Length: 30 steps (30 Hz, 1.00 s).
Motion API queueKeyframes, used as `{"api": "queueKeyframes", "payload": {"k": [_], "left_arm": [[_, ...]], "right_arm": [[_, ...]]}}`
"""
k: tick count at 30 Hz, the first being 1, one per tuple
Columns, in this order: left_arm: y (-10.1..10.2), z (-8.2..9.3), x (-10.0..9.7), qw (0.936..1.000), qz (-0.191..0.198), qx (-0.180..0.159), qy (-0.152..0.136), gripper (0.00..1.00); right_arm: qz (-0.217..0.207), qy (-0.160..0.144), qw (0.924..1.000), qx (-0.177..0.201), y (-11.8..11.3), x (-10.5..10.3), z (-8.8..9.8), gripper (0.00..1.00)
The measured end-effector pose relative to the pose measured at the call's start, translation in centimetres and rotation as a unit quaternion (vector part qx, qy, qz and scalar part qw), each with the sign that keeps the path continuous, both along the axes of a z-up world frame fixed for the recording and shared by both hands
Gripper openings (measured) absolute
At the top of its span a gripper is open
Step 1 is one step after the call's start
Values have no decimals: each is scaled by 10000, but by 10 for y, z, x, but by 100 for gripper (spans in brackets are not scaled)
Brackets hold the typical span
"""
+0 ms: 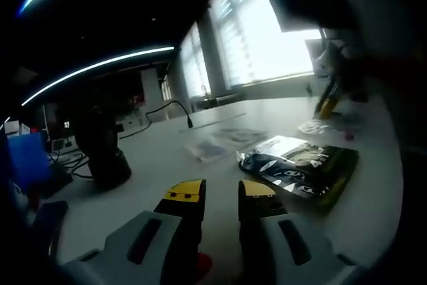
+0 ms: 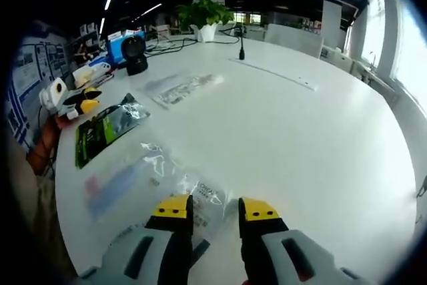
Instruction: Clip sheet goods on table flip sheet goods clip sheet goods scan sheet goods put sheet goods back to table
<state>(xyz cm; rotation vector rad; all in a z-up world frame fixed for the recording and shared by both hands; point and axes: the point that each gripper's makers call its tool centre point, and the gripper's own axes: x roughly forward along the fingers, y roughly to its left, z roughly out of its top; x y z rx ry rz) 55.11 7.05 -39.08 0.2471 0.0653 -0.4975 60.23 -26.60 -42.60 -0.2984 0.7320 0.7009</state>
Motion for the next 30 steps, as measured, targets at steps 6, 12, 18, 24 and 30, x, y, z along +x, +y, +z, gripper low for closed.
{"api": "queueKeyframes", "payload": {"k": [6,12,18,24,30], "left_arm": [[1,0,0,10000,11,-5,-2,13],[0,0,0,10000,-21,-4,5,13],[0,0,0,10000,-14,-9,-3,13],[0,0,0,10000,-13,-4,-1,13],[0,0,0,10000,-21,8,0,13]], "right_arm": [[202,-51,9997,-104,5,-3,2,14],[450,-242,9981,-351,12,-7,4,8],[611,-269,9966,-480,16,-9,4,2],[709,-321,9953,-576,17,-9,4,1],[716,-329,9954,-549,16,-9,4,1]]}}
